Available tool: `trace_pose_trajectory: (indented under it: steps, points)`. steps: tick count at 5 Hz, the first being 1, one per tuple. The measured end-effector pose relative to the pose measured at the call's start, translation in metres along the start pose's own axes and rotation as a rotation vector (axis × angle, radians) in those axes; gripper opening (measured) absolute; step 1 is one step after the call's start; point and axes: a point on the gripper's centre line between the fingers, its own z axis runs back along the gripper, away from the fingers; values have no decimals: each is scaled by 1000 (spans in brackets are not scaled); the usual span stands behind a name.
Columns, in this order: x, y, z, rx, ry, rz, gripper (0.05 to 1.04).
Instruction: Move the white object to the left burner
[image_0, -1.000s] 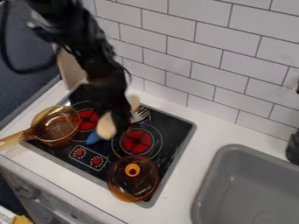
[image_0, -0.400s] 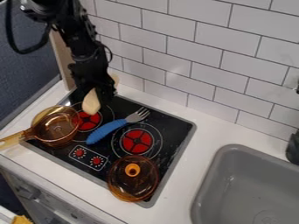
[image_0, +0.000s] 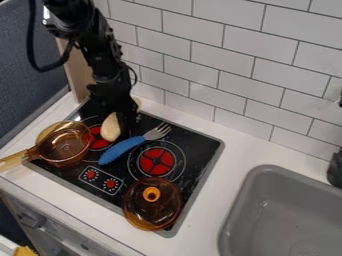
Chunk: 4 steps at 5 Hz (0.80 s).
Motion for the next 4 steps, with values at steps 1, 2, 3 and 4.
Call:
trace_pose_trajectory:
  steps: [1,2,3,4]
  points:
    - [0,0,0,0,-2,-14,655]
    - [-1,-1,0,-6,7,-23,723]
    - [-5,-4,-2,-17,15,-17,984]
    - [-6,-9,11,-30,-6,-19,1005]
